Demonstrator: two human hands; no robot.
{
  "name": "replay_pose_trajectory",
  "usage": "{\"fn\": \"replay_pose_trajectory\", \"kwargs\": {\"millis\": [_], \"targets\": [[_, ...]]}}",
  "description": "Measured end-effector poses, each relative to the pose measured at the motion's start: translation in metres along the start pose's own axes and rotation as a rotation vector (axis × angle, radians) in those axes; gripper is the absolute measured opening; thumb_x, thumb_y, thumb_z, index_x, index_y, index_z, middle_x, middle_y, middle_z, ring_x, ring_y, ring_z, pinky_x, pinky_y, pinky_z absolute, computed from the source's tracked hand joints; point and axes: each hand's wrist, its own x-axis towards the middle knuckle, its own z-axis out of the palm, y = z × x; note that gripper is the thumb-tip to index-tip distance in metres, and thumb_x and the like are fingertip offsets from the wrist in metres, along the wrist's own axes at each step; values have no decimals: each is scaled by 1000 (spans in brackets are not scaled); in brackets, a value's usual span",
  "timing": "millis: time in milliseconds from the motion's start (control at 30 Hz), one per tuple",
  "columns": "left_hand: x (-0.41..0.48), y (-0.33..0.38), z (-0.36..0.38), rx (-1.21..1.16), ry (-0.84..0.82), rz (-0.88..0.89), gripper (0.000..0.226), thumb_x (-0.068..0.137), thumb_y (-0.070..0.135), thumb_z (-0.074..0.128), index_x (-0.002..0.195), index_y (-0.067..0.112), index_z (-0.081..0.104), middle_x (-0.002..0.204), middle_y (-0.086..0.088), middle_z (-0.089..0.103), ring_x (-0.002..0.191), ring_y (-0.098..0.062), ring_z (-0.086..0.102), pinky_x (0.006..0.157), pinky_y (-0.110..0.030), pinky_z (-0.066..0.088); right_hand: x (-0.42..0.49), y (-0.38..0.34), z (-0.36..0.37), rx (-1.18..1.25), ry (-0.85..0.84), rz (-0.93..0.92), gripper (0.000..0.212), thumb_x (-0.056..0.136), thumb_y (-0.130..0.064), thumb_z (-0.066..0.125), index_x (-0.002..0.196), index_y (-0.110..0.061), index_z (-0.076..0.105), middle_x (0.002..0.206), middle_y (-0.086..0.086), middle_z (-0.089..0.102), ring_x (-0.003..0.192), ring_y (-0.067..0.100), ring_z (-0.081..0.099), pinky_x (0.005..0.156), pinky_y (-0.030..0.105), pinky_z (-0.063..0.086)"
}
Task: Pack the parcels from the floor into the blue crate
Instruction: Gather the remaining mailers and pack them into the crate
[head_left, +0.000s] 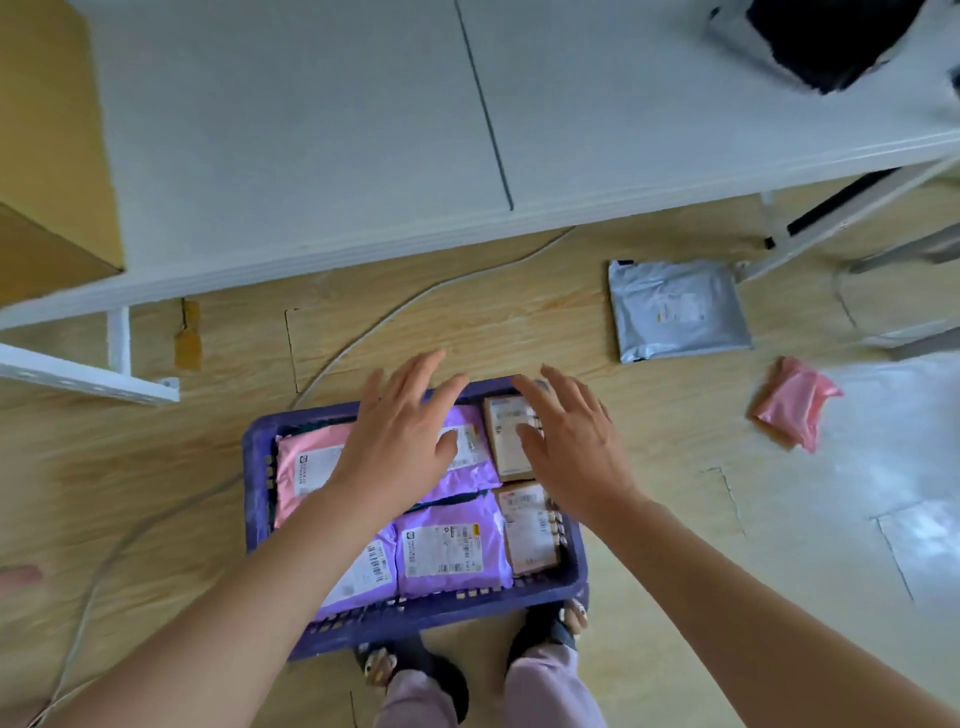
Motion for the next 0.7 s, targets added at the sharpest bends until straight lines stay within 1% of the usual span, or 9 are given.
{"fn": "replay_pose_trajectory", "kwargs": {"millis": [67, 133, 167, 233, 300, 333, 433, 600, 700], "targets": [[8, 25, -18, 32, -18, 50, 61, 59, 13, 81, 117, 8, 61, 131, -20, 53, 113, -36, 57, 88, -59, 47, -16, 11, -23, 23, 41, 70, 48, 94, -24, 47, 141, -24, 38, 150, 5, 31, 137, 24, 29, 110, 36, 25], [17, 59, -36, 52, -65, 110, 58, 65, 14, 77, 121, 10, 60, 135, -19, 50, 116, -36, 55, 93, -57, 44, -35, 28, -43, 53, 74, 158, 48, 94, -23, 46, 140, -24, 38, 150, 5, 32, 136, 25, 30, 110, 36, 26], [21, 76, -42, 53, -90, 136, 57, 71, 16, 72, 126, 13, 57, 141, -16, 44, 122, -34, 50, 99, -56, 39, -44, 36, -52, 68, 96, 191, 48, 94, -22, 46, 141, -24, 38, 149, 6, 33, 136, 26, 31, 111, 37, 26], [29, 112, -51, 62, -142, 188, 54, 84, 23, 56, 137, 21, 46, 152, -8, 27, 134, -27, 35, 110, -48, 24, -62, 58, -70, 83, 135, 233, 48, 93, -21, 46, 141, -24, 38, 148, 5, 35, 134, 26, 33, 110, 37, 28], [38, 146, -55, 71, -166, 233, 53, 89, 29, 43, 142, 26, 36, 156, -3, 17, 139, -22, 25, 114, -42, 16, -79, 83, -87, 92, 168, 263, 47, 93, -20, 47, 140, -23, 39, 146, 4, 38, 132, 25, 35, 109, 37, 29], [44, 164, -56, 90, -172, 247, 54, 91, 30, 42, 143, 27, 33, 156, -2, 14, 140, -20, 21, 115, -41, 13, -87, 100, -96, 96, 176, 276, 47, 93, -20, 47, 140, -23, 40, 145, 3, 39, 131, 25, 36, 108, 36, 30], [61, 213, -50, 115, -182, 246, 56, 93, 32, 45, 145, 28, 28, 157, 0, 11, 141, -17, 17, 116, -41, 11, -106, 149, -118, 101, 193, 303, 48, 92, -18, 49, 139, -23, 41, 144, 4, 41, 129, 25, 38, 107, 35, 30], [95, 310, -23, 83, -219, 199, 58, 93, 34, 46, 146, 27, 24, 156, 1, 14, 141, -17, 19, 115, -41, 15, -137, 250, -154, 121, 201, 340, 50, 90, -16, 51, 139, -23, 41, 144, 2, 41, 129, 24, 39, 105, 33, 33], [110, 341, -13, 17, -251, 149, 58, 93, 33, 47, 146, 27, 24, 156, 2, 14, 141, -17, 18, 114, -38, 17, -145, 287, -167, 129, 206, 343, 50, 89, -15, 52, 138, -23, 43, 142, 0, 43, 128, 24, 40, 102, 33, 36]]}}
